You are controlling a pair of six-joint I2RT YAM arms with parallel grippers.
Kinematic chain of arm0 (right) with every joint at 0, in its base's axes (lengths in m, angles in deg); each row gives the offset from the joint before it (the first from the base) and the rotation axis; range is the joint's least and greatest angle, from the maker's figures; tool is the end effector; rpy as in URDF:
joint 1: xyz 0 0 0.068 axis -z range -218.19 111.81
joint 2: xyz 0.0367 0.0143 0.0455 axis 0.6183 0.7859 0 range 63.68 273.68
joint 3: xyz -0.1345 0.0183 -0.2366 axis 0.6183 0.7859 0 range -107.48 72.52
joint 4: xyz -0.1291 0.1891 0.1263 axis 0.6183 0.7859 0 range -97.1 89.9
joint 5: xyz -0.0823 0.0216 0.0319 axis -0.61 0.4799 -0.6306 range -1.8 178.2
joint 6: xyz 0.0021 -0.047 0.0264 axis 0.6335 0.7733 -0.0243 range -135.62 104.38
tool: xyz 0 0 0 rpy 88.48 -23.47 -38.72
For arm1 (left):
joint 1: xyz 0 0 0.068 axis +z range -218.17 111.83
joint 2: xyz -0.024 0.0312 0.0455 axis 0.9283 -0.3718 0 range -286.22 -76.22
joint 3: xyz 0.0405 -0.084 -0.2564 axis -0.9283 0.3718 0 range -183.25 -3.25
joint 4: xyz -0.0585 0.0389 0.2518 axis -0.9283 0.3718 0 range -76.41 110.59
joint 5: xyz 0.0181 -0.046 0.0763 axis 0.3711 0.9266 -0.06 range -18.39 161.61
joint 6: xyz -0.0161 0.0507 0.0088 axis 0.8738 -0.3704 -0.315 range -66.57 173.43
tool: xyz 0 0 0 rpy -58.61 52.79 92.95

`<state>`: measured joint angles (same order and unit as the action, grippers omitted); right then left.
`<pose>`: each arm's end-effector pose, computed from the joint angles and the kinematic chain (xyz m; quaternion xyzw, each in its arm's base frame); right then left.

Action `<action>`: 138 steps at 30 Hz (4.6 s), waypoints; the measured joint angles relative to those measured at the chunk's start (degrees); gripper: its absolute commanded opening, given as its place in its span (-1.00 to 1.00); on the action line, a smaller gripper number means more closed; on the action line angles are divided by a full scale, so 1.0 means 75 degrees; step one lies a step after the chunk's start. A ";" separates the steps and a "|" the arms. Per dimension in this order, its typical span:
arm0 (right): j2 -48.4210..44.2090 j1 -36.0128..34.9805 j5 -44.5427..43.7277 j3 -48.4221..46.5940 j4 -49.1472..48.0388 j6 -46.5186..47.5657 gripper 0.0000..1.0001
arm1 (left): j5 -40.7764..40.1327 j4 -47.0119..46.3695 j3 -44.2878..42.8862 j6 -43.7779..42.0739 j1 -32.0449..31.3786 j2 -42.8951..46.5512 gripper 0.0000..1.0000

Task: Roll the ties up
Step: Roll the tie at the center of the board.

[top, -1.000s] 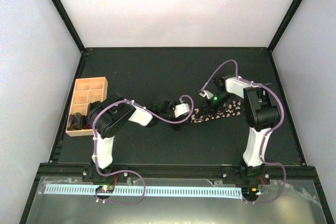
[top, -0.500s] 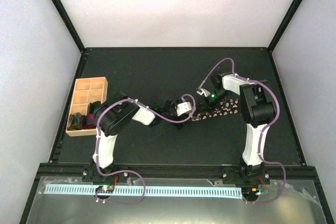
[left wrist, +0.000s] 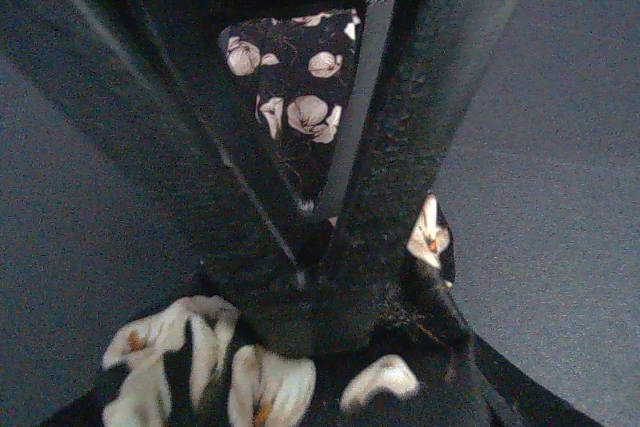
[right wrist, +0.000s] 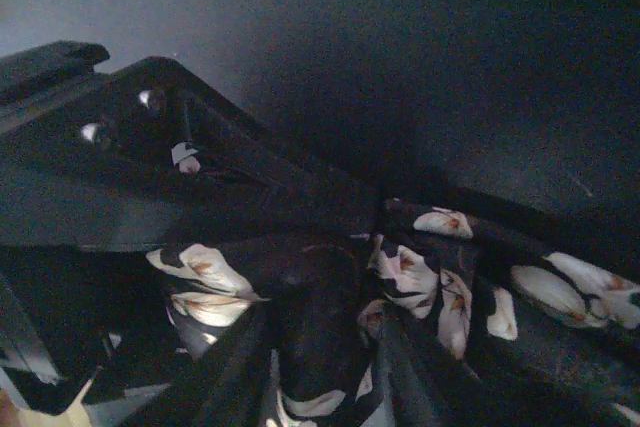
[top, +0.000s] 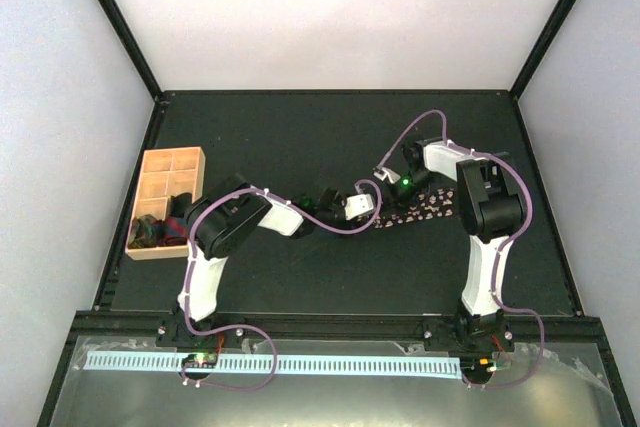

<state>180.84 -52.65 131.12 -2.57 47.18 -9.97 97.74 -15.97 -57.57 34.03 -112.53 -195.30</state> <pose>0.3343 0.1113 0.1293 0.1423 -0.9185 -0.3602 0.0795 0.2705 -0.2866 0.0871 0.5451 0.6795 -0.2928 0.3943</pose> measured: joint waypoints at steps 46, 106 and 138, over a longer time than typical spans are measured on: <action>-0.0233 -0.0090 -0.0883 0.0207 -0.0309 0.0189 -0.97 | 0.0682 -0.1166 0.0589 0.1268 0.0230 -0.0044 0.48; -0.0119 -0.0160 -0.1390 -0.0067 0.0096 0.0597 -0.97 | 0.0268 0.0516 0.0624 0.0921 0.0402 0.0726 0.72; 0.0041 0.0498 -0.0082 -0.0460 0.0699 0.0755 -0.14 | -0.0522 0.0848 0.0280 0.0239 -0.0038 0.0615 -0.17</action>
<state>181.15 -48.91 130.51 -6.02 52.42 -4.31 93.82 -9.61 -55.48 35.82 -112.82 -190.69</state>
